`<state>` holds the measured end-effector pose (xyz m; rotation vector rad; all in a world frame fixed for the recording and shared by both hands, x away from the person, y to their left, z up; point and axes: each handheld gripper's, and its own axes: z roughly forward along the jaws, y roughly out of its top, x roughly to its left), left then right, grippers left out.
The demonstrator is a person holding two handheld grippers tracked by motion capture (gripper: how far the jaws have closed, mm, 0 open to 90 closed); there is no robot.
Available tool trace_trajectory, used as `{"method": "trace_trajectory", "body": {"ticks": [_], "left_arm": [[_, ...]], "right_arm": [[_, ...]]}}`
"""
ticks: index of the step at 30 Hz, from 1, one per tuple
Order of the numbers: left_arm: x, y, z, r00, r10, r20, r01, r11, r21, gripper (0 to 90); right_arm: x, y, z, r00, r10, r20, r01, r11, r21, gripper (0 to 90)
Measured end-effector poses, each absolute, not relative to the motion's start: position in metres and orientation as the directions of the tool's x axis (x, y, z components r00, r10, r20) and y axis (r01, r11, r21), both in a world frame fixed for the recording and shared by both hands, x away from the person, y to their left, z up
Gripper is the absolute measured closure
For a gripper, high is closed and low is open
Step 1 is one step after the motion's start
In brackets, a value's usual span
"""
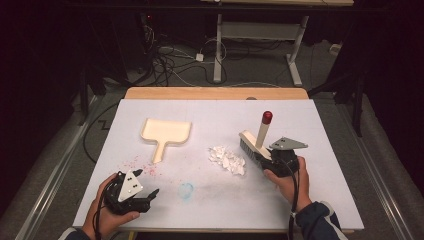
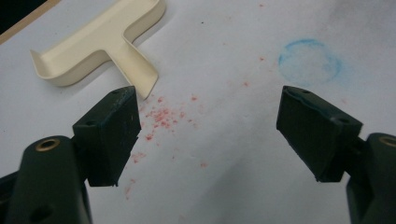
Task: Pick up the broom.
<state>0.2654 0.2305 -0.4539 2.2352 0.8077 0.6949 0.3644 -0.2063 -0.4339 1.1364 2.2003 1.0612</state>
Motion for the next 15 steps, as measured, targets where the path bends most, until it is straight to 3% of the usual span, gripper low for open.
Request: {"method": "trace_trajectory", "body": {"ticks": [15], "left_arm": [[0.264,0.228,-0.453,0.679,0.700,0.222,0.347,-0.572,0.743,20.7]], "right_arm": [[0.347,-0.142,-0.443,-0.480,0.875,-0.055,0.462,0.306,0.832,67.7]]}}
